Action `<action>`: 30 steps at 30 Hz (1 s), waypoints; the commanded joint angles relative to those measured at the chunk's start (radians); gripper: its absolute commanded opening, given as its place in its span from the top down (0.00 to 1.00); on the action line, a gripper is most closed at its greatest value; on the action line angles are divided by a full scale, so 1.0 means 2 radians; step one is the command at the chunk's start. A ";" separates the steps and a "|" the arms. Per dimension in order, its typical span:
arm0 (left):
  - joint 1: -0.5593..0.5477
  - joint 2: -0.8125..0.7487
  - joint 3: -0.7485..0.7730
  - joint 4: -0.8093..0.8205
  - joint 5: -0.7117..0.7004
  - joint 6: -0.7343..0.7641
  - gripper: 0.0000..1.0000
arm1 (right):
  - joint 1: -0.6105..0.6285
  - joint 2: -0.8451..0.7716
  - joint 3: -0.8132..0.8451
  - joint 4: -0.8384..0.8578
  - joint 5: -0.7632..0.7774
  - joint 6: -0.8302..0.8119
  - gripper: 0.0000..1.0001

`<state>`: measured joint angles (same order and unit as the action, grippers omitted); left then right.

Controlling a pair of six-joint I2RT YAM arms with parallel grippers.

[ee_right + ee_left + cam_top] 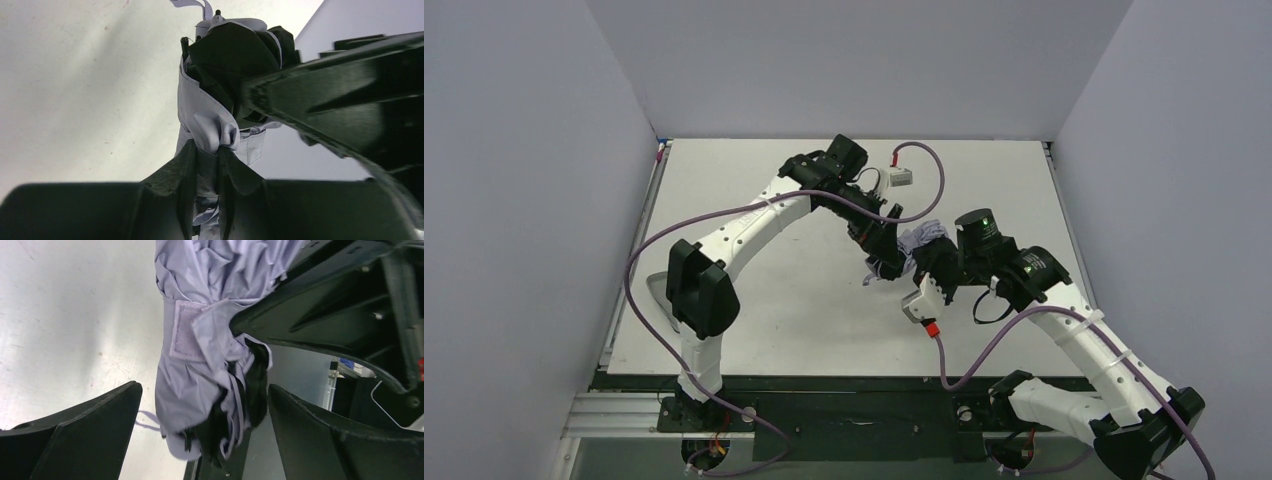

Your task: Open the umbrella

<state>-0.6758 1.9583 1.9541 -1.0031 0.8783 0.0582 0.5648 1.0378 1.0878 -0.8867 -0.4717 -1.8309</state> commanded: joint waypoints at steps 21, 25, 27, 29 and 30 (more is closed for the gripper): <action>0.038 -0.125 -0.202 0.423 0.016 -0.224 0.87 | -0.030 -0.097 -0.058 0.227 0.007 0.302 0.28; 0.059 -0.144 -0.218 0.511 0.000 -0.268 0.87 | -0.055 -0.108 -0.060 0.286 0.052 0.553 0.21; 0.067 -0.156 -0.232 0.574 -0.011 -0.275 0.86 | -0.071 -0.090 -0.043 0.308 0.073 0.686 0.19; 0.074 -0.168 -0.246 0.611 -0.025 -0.277 0.85 | -0.088 -0.063 -0.012 0.313 0.074 0.813 0.17; 0.075 -0.171 -0.250 0.621 -0.031 -0.277 0.84 | -0.099 -0.044 0.012 0.312 0.069 0.899 0.16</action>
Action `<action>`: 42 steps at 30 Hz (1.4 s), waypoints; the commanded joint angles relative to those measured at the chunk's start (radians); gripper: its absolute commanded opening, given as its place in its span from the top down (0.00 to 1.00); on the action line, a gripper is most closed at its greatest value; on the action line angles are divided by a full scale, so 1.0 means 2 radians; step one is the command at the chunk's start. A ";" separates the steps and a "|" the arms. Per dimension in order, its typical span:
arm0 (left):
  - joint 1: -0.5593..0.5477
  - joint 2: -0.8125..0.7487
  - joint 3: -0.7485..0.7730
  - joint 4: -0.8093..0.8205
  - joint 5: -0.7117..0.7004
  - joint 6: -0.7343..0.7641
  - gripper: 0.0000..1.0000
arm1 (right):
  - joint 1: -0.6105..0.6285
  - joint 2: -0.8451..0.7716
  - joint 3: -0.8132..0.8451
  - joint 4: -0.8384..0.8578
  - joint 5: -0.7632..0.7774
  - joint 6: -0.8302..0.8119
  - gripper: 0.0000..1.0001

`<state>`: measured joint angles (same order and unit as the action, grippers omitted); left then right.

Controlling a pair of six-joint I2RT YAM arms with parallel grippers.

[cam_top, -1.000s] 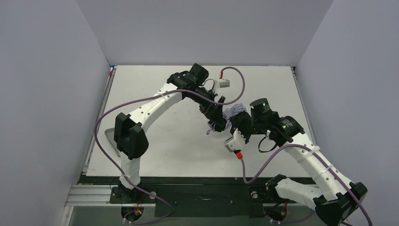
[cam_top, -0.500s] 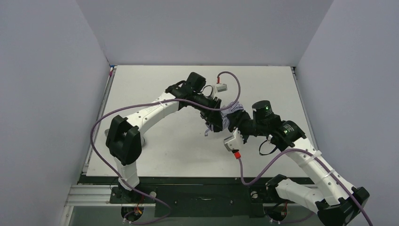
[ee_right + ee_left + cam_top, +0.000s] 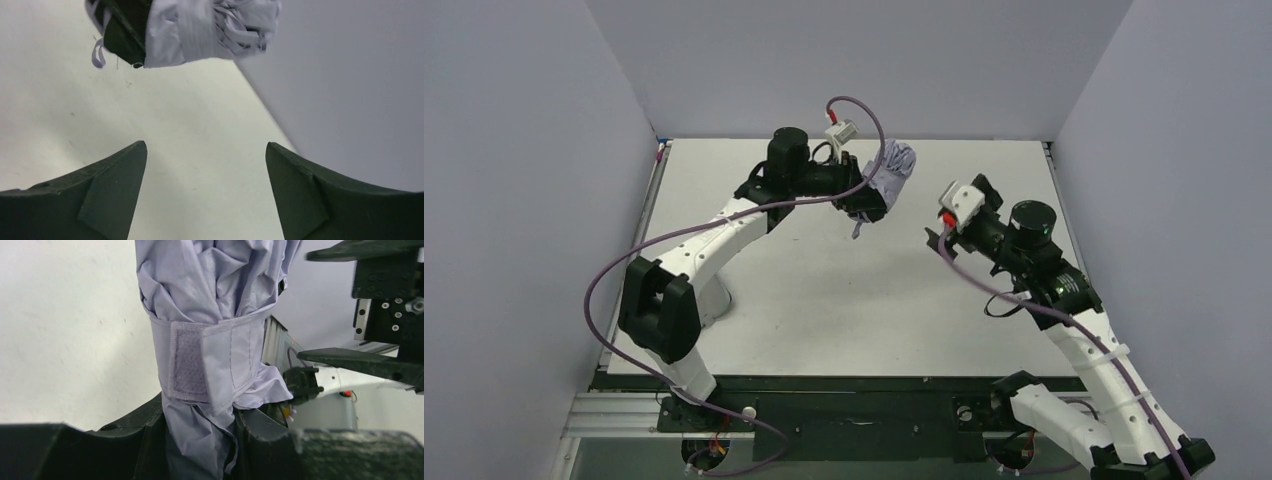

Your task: Open the umbrella

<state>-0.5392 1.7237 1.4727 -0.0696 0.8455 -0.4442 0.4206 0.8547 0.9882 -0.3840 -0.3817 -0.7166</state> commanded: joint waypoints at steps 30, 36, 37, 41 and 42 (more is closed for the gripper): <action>-0.027 -0.044 0.009 0.282 0.007 -0.075 0.83 | -0.017 0.209 0.120 0.257 -0.007 0.728 0.19; -0.036 -0.039 0.011 0.257 0.031 -0.066 0.77 | -0.017 0.219 0.127 0.282 -0.004 0.737 0.57; -0.034 -0.039 0.015 0.231 0.029 -0.057 0.74 | -0.017 0.221 0.131 0.281 -0.002 0.737 0.66; -0.011 -0.055 0.018 0.146 0.009 -0.019 0.41 | -0.031 0.220 0.140 0.283 0.000 0.736 1.00; -0.005 -0.060 0.015 0.138 -0.004 -0.014 0.26 | -0.035 0.217 0.140 0.285 -0.001 0.738 1.00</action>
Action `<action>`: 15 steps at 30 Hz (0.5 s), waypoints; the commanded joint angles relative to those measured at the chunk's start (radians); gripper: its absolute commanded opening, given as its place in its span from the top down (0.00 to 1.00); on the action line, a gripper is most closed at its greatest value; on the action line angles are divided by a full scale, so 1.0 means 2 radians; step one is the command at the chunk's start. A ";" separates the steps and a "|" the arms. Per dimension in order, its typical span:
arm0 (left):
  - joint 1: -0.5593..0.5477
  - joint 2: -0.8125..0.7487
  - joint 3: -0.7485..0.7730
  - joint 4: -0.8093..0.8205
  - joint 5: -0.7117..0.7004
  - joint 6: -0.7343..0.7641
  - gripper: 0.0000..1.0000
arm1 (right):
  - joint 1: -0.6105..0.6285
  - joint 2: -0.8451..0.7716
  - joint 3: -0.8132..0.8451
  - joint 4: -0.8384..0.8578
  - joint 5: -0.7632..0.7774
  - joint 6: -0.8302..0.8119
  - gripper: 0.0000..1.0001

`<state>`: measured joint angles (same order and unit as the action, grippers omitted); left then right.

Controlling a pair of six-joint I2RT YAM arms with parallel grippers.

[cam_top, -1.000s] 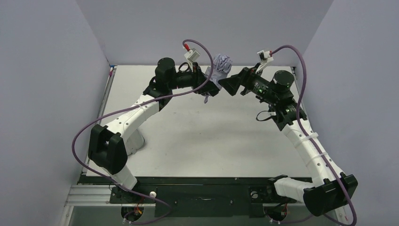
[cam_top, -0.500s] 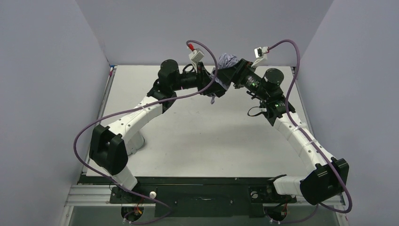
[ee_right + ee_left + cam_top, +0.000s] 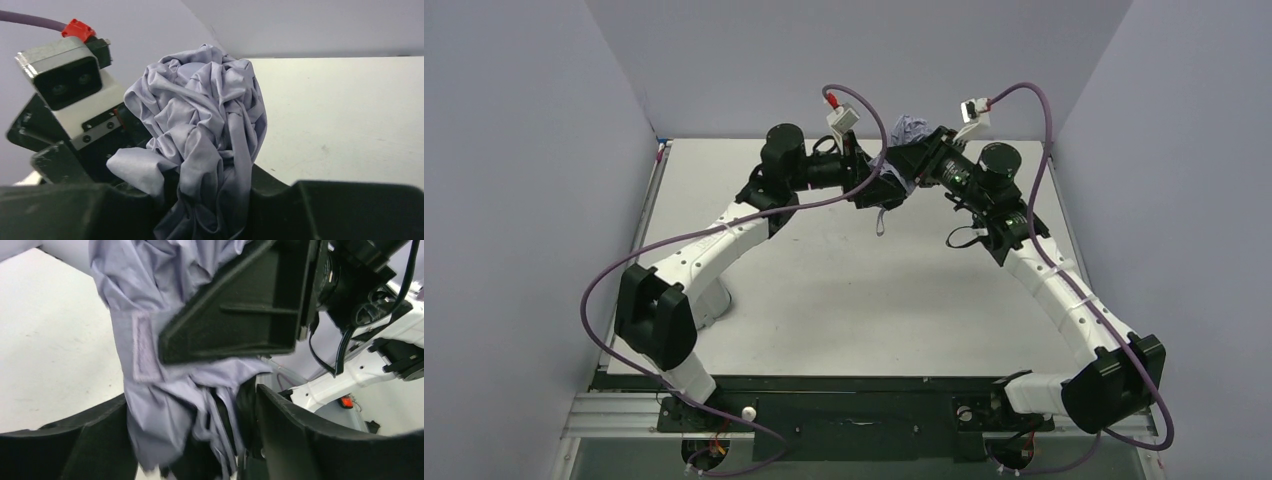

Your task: Open the umbrella

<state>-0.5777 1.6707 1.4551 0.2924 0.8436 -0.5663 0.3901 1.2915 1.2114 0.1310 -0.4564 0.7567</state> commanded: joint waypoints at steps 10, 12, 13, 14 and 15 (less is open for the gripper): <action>0.050 -0.101 -0.054 -0.135 -0.069 0.191 0.03 | -0.055 0.000 0.036 0.081 -0.028 0.089 1.00; 0.030 -0.101 -0.055 -0.140 -0.081 0.212 0.03 | -0.056 0.002 0.031 0.104 -0.034 0.113 1.00; 0.023 -0.100 -0.055 -0.141 -0.087 0.219 0.02 | -0.056 0.003 0.031 0.111 -0.033 0.122 1.00; 0.010 -0.097 -0.052 -0.143 -0.088 0.233 0.05 | -0.055 0.002 0.032 0.115 -0.032 0.124 1.00; 0.004 -0.095 -0.050 -0.144 -0.087 0.240 0.09 | -0.055 0.004 0.035 0.118 -0.033 0.127 1.00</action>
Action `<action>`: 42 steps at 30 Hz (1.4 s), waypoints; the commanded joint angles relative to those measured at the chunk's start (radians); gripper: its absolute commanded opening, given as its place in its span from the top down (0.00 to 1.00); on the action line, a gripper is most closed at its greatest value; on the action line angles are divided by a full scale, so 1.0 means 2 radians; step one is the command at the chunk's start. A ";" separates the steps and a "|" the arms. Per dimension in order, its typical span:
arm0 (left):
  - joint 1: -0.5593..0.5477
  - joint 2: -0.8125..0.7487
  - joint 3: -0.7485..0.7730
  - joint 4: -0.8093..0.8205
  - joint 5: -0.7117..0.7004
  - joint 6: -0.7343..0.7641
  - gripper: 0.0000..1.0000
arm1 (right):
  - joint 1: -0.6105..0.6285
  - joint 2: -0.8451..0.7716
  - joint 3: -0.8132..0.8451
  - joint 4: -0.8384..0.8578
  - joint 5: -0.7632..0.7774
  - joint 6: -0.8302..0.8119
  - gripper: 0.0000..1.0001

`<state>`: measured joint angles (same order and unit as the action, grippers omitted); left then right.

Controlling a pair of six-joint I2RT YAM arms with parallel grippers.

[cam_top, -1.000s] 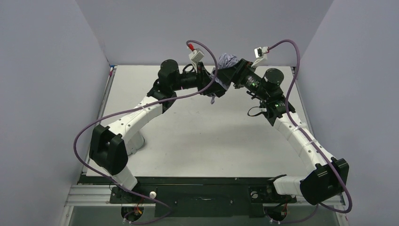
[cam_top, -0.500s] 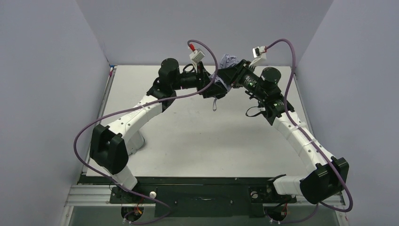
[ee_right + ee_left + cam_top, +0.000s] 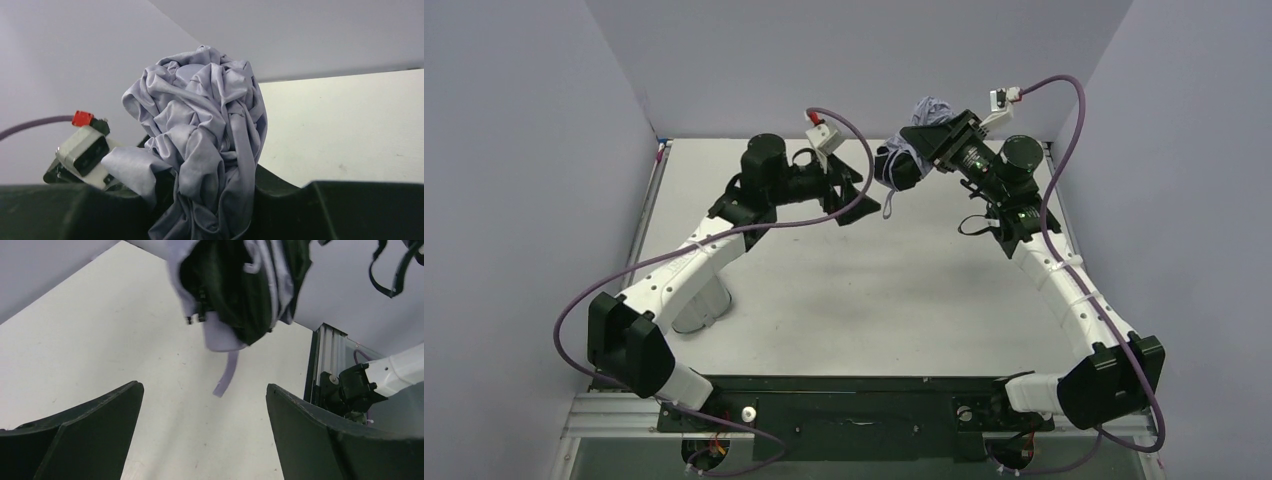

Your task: Open the umbrella

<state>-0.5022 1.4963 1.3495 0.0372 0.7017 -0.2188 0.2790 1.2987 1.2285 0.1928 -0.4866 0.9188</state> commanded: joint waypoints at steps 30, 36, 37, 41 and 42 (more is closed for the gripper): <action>-0.049 -0.006 -0.082 0.032 0.024 0.019 1.00 | -0.066 0.035 0.108 0.038 -0.054 0.028 1.00; -0.048 -0.030 -0.107 -0.001 0.029 0.065 1.00 | -0.068 0.048 0.124 0.032 -0.061 0.014 1.00; -0.046 -0.036 -0.100 -0.008 0.027 0.081 1.00 | -0.068 0.049 0.125 0.029 -0.061 0.011 1.00; -0.038 -0.044 -0.038 -0.043 0.008 0.113 0.61 | -0.062 0.048 0.123 0.009 -0.072 -0.007 1.00; -0.035 -0.044 -0.017 -0.050 0.015 0.120 0.48 | -0.061 0.047 0.112 0.020 -0.086 -0.001 1.00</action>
<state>-0.5964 1.4582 1.1671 -0.0048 0.7250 -0.0696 0.1513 1.4120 1.4162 0.1440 -0.6090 0.9352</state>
